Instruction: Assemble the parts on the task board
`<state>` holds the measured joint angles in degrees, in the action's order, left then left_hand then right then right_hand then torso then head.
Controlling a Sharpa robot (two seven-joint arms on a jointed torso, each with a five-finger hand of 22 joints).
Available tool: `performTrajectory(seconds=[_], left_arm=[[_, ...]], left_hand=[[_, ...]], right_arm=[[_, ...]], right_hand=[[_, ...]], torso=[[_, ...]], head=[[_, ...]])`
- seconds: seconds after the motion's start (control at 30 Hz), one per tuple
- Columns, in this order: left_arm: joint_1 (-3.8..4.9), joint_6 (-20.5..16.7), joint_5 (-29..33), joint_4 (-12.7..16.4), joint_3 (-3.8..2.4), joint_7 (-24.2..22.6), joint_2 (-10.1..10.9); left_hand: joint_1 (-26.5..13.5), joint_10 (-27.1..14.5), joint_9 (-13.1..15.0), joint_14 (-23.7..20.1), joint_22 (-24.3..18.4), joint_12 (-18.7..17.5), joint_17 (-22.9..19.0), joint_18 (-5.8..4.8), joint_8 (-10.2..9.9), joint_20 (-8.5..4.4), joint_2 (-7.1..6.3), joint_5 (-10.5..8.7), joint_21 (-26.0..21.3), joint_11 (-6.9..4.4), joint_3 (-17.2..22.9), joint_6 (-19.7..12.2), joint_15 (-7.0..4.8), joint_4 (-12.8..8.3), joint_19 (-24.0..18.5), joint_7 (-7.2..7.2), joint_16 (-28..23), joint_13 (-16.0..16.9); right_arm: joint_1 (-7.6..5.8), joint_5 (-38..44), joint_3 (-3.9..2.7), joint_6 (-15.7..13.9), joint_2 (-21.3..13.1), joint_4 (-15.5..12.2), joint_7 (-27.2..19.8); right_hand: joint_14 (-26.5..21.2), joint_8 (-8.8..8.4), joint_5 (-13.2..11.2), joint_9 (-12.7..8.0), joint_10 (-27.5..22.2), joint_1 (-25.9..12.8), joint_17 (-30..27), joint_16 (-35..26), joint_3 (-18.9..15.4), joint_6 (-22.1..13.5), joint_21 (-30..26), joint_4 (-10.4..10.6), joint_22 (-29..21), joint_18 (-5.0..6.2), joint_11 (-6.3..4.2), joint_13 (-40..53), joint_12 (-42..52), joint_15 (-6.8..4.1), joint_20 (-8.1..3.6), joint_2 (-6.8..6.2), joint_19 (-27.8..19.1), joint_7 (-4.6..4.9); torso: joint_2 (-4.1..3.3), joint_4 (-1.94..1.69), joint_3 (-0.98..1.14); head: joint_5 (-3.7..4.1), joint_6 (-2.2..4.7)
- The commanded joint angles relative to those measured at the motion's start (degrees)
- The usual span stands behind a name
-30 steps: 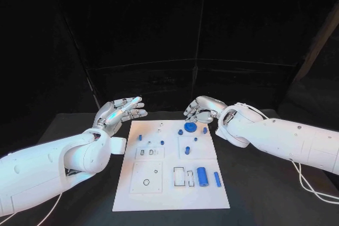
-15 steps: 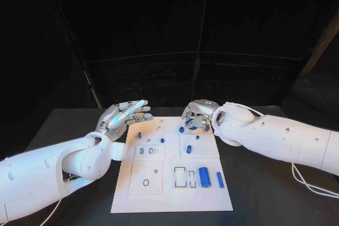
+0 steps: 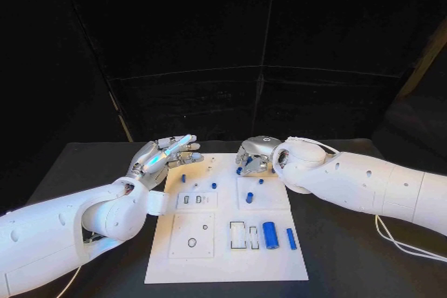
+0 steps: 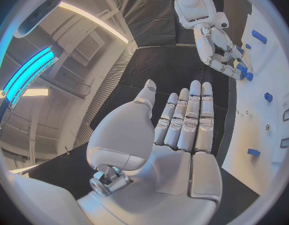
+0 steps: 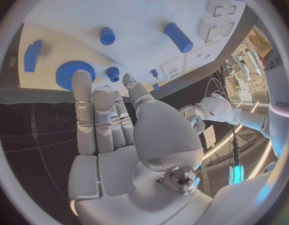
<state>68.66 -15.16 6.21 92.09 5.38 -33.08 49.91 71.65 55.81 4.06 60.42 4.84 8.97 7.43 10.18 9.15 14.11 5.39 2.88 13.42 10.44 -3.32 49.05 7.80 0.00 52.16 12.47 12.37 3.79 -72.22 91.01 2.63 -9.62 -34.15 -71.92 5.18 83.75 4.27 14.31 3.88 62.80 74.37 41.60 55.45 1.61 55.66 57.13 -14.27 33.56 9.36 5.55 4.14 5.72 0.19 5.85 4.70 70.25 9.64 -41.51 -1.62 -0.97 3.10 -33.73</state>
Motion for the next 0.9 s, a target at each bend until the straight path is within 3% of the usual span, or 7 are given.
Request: performTrajectory(seconds=[0.03, 0.2, 0.43, 0.77, 0.9], left_arm=[[0.11, 1.1, -0.4, 0.3, -0.06, -0.3, 0.1], [0.12, 1.2, -0.4, 0.5, -0.06, -0.2, 0.2], [0.15, 1.3, -0.4, 0.9, -0.06, -0.1, 0.4], [0.23, 1.3, -0.4, 1.1, -0.06, 0.1, 0.6], [0.28, 1.5, -0.4, 1.2, -0.06, 0.2, 0.6]], left_hand=[[0.1, 0.3, -0.1, 0.4, -0.1, -0.3, 0.1, 0.34, -0.2, -0.02, 0.58, -0.2, -0.2, 0.19, -0.3, 0.4, -0.05, 0.1, 0.4, 1.41, -0.3, -0.1], [0.1, 0.3, -0.1, 0.4, -0.1, -0.3, 0.1, 0.34, -0.2, -0.02, 0.66, -0.2, -0.2, 0.2, -0.3, 0.4, -0.04, 0.1, 0.4, 1.42, -0.3, -0.1], [0.1, 0.3, -0.1, 0.4, -0.2, -0.4, 0.1, 0.34, -0.3, -0.01, 0.73, -0.2, -0.3, 0.21, -0.4, 0.4, -0.03, 0.1, 0.4, 1.42, -0.4, -0.1], [0.2, 0.3, -0.1, 0.4, -0.2, -0.5, 0.1, 0.33, -0.3, 0.0, 0.85, -0.2, -0.4, 0.23, -0.4, 0.4, -0.01, 0.1, 0.4, 1.44, -0.5, -0.1], [-0.3, 0.3, -0.2, 0.4, -0.5, -0.9, 0.1, 0.32, -0.6, 0.06, 1.49, -0.2, -0.8, 0.31, -0.9, 0.4, 0.07, 0.6, 0.5, 1.51, -0.9, -0.1]], right_arm=[[-0.17, 0.7, -0.06, 1.5, 0.3, 0.2, 0.2], [-0.17, 0.7, -0.06, 2.3, 0.7, 0.7, 0.3], [-0.17, 0.9, -0.06, 2.9, 1.0, 1.0, 1.0], [-0.17, 1.5, -0.06, 3.2, 1.1, 1.2, 2.0], [-0.17, 1.4, -0.05, 3.1, 1.2, 1.5, 2.1]], right_hand=[[1.3, -0.11, -0.6, 0.1, 0.6, 0.6, 1.2, 1.3, 0.7, 0.3, 1.2, -0.2, 1.3, -0.45, -0.01, 0.0, 0.2, -0.1, -0.04, 0.37, 0.2, -0.24], [1.0, -0.19, -0.9, 0.0, 1.0, 0.7, 1.7, 2.0, 1.5, 0.4, 2.0, -0.4, 2.0, -0.46, -0.05, -0.2, 0.2, -0.08, -0.02, 0.56, -0.1, -0.23], [0.8, -0.14, -1.0, 0.0, 1.4, 0.5, 2.8, 3.3, 2.5, 0.7, 3.3, -0.5, 3.4, -0.6, -0.05, -0.3, 0.1, -0.06, 0.02, 0.63, -0.3, -0.19], [0.9, -0.04, -1.5, 0.1, 2.2, -0.3, 5.5, 5.9, 4.1, 1.4, 5.7, -0.1, 6.4, -0.94, -0.2, -0.3, 0.1, -0.11, 0.06, 1.16, 0.0, -0.33], [0.9, 0.15, -2.9, 0.1, 2.8, -0.2, 6.4, 6.9, 5.3, 2.1, 6.8, -0.1, 7.6, -1.07, -0.3, -0.3, 0.1, -0.15, 0.01, 1.55, 0.1, -0.35]], torso=[[-0.35, -0.08, -0.08], [-0.62, -0.19, -0.02], [-1.03, -0.32, -0.09], [-1.51, -0.29, -0.09], [-1.62, -0.43, -0.06]], head=[[-0.21, 0.13], [-0.11, 0.0], [-0.29, 0.59], [-0.39, 0.14], [-0.14, 0.35]])
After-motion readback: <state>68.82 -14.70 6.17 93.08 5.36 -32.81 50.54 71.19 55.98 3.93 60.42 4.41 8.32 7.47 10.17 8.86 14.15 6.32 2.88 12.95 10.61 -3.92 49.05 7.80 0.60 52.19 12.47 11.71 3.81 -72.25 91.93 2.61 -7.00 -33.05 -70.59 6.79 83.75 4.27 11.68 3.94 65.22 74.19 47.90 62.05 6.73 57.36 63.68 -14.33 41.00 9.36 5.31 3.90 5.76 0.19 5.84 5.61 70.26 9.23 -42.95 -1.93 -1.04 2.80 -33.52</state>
